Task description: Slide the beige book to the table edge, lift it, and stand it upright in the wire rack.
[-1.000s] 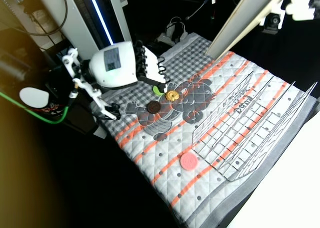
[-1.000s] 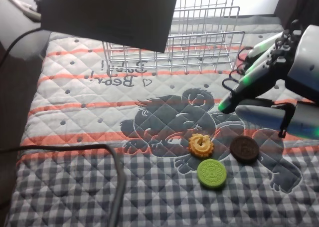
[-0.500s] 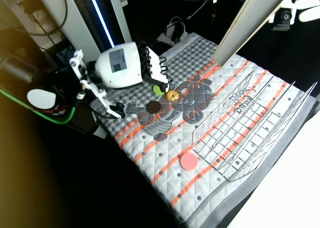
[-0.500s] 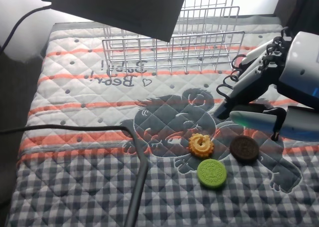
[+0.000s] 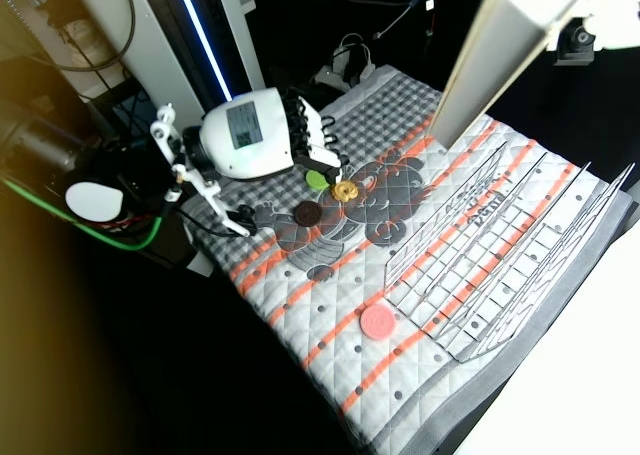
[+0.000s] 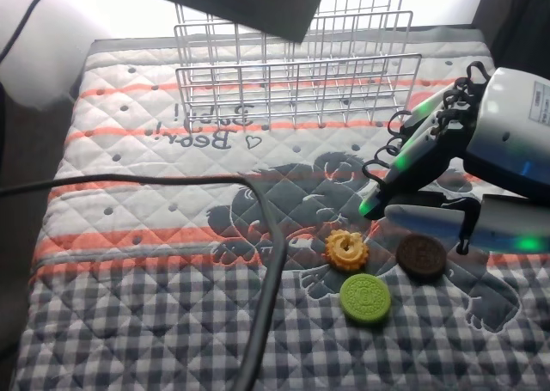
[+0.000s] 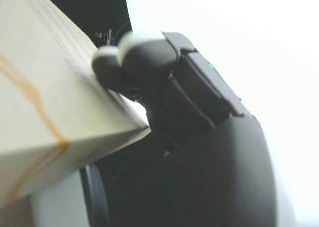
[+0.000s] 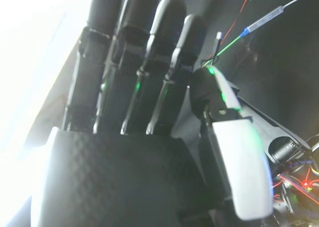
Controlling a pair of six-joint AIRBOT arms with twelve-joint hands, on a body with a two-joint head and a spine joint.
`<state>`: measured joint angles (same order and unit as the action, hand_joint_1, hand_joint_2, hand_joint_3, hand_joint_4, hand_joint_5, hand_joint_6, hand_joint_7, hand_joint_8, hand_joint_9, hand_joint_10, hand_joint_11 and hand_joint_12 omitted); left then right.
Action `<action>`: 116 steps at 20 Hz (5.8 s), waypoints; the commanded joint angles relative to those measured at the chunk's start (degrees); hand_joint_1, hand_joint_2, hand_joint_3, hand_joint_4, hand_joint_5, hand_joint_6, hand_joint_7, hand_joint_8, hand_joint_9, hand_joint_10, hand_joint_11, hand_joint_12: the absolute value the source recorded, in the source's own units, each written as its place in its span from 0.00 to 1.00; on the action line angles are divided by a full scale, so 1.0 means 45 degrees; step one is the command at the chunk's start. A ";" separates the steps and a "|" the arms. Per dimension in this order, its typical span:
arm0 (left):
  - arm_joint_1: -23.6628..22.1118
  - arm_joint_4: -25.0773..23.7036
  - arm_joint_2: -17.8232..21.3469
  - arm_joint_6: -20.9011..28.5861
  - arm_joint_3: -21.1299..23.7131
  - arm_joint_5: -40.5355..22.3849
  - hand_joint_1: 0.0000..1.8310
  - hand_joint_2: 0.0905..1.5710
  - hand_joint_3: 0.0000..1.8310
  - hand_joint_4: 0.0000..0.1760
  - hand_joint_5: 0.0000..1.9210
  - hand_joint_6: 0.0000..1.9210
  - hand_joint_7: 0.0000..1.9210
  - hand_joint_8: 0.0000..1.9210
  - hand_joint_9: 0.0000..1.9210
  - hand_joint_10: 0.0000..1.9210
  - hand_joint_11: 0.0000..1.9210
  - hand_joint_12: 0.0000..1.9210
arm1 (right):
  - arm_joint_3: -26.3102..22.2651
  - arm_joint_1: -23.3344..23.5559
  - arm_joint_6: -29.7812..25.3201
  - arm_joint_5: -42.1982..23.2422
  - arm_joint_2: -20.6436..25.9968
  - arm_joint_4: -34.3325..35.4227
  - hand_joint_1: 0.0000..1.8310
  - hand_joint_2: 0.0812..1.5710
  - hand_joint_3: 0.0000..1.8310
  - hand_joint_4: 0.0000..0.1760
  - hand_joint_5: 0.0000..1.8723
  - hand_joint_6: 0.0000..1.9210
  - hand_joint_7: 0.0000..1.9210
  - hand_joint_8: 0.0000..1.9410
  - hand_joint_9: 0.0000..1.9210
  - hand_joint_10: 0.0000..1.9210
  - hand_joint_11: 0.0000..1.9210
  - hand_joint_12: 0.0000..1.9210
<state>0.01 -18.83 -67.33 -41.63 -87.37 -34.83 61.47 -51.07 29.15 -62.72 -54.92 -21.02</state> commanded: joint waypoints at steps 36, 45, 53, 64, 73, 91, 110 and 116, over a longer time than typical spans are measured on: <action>0.0245 0.0400 -0.0087 0.0106 0.0081 -0.2102 0.63 0.70 0.00 0.00 0.51 0.51 0.66 0.47 0.68 0.57 0.63 0.79 | 0.0350 0.0064 -0.0610 -0.1476 -0.0635 0.0198 0.29 0.88 0.00 0.00 0.66 0.00 0.70 0.00 0.72 0.00 0.64 0.16; 0.1245 0.1253 -0.0007 0.0114 0.0170 -0.2921 0.69 0.71 0.00 0.00 0.45 0.47 0.52 0.64 0.67 0.58 0.63 0.78 | 0.0313 0.0040 -0.0709 -0.1475 -0.0705 0.0200 0.24 0.89 0.00 0.00 0.65 0.00 0.70 0.00 0.70 0.00 0.61 0.14; 0.1221 0.1327 0.0093 0.0112 0.0302 -0.3306 0.69 0.65 0.00 0.00 0.56 0.39 0.62 0.40 0.73 0.09 0.59 0.42 | 0.0275 -0.0063 -0.0792 -0.1479 -0.0747 0.0197 0.25 0.87 0.00 0.00 0.66 0.00 0.70 0.00 0.72 0.00 0.63 0.15; 0.0339 0.1783 0.0236 -0.0901 0.0253 -0.2864 0.72 0.64 0.00 0.00 0.56 0.36 0.64 0.36 0.67 0.33 0.61 0.50 | 0.0270 -0.0198 -0.0833 -0.1474 -0.0883 0.0114 0.23 0.88 0.00 0.00 0.66 0.00 0.69 0.00 0.71 0.00 0.64 0.12; 0.1043 0.2518 0.0259 -0.1074 0.0290 -0.3407 0.70 0.64 0.00 0.00 0.59 0.31 0.63 0.38 0.79 0.00 0.61 0.45 | 0.0260 -0.0198 -0.0833 -0.1475 -0.0924 0.0116 0.24 0.88 0.00 0.00 0.66 0.00 0.70 0.00 0.72 0.00 0.64 0.11; 0.2711 0.4822 0.0218 -0.2153 0.0520 -0.4889 0.70 0.65 0.00 0.00 0.58 0.33 0.61 0.42 0.80 0.02 0.58 0.56 | 0.0309 -0.0263 -0.0833 -0.1475 -0.1068 0.0123 0.24 0.87 0.00 0.00 0.65 0.00 0.69 0.00 0.71 0.00 0.64 0.09; 0.3523 0.5651 -0.0534 -0.1750 -0.0109 -0.5249 0.75 0.68 0.00 0.00 0.64 0.08 0.52 0.52 0.77 0.01 0.60 0.46 | 0.0383 -0.0290 -0.0834 -0.1489 -0.1284 0.0169 0.29 0.87 0.00 0.00 0.65 0.00 0.69 0.00 0.72 0.00 0.66 0.07; 0.3670 0.5702 -0.0734 -0.1672 -0.0300 -0.5079 0.69 0.65 0.00 0.00 0.59 0.33 0.60 0.42 0.80 0.01 0.62 0.47 | 0.0429 -0.0290 -0.0834 -0.1495 -0.1363 0.0165 0.28 0.87 0.00 0.00 0.64 0.00 0.68 0.00 0.72 0.00 0.65 0.07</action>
<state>16.91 5.43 -70.87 -50.26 -88.53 -50.59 63.48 -52.53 25.67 -62.76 -60.80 -22.13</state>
